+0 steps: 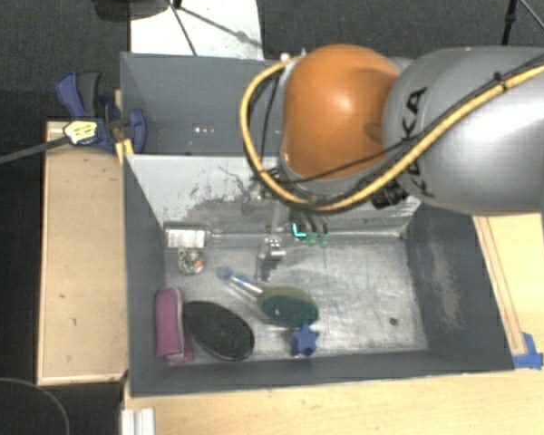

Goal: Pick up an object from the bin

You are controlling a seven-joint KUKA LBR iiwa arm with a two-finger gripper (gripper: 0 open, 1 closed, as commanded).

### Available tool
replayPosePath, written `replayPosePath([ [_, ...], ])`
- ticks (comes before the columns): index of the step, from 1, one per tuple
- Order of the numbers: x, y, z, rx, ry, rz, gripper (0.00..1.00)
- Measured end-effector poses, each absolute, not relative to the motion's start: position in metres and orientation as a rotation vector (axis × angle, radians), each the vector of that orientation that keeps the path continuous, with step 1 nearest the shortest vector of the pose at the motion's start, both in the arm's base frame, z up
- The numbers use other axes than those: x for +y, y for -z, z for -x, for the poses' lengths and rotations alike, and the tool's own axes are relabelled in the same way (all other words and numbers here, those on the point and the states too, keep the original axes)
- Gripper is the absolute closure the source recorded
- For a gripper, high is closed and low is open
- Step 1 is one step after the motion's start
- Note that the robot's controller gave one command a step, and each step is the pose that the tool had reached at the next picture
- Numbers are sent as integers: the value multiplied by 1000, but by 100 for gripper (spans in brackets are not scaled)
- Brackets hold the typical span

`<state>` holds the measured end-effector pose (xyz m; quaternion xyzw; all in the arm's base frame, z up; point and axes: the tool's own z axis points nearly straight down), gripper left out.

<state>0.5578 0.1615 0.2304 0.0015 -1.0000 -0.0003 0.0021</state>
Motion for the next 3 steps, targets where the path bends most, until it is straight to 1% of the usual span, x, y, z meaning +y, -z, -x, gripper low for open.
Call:
replayPosePath([
  [1, 129, -127, -520, -3134, -3, 3, 0],
  [2, 136, -184, -484, -3071, 2, -690, 0],
  [3, 89, -101, -520, -3055, 1, -854, 0],
])
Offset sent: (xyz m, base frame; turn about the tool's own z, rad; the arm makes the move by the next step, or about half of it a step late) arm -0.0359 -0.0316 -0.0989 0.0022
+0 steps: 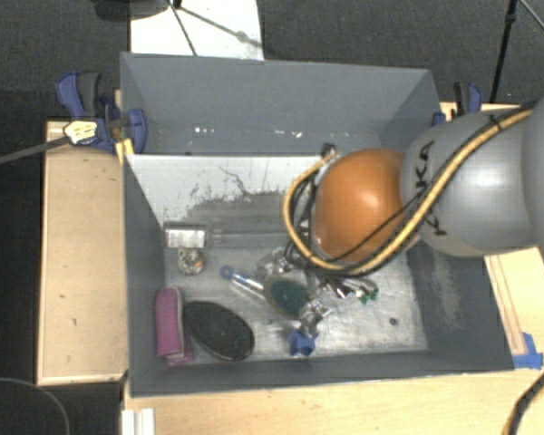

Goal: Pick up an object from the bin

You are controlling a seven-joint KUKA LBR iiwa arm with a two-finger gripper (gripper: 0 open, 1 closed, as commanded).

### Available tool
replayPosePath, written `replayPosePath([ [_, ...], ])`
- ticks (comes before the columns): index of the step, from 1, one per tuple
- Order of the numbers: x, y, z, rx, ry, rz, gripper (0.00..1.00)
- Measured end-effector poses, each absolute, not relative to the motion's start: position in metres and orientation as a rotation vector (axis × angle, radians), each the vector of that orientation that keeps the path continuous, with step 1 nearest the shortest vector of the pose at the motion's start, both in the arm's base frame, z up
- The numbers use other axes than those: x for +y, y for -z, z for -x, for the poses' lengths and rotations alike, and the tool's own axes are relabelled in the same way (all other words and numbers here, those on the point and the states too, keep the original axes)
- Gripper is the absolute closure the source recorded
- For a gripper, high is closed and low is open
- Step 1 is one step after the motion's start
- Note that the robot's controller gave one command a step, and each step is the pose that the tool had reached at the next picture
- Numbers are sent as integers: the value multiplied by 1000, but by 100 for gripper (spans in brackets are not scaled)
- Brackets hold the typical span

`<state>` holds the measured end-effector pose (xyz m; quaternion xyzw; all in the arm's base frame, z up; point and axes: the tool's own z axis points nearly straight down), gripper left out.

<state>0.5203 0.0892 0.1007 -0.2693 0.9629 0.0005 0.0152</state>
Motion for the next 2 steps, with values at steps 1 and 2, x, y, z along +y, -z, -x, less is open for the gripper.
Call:
replayPosePath([
  [1, 92, -100, -522, 2989, -9, 830, 100],
  [2, 108, -261, -502, 2843, 2, 1315, 100],
])
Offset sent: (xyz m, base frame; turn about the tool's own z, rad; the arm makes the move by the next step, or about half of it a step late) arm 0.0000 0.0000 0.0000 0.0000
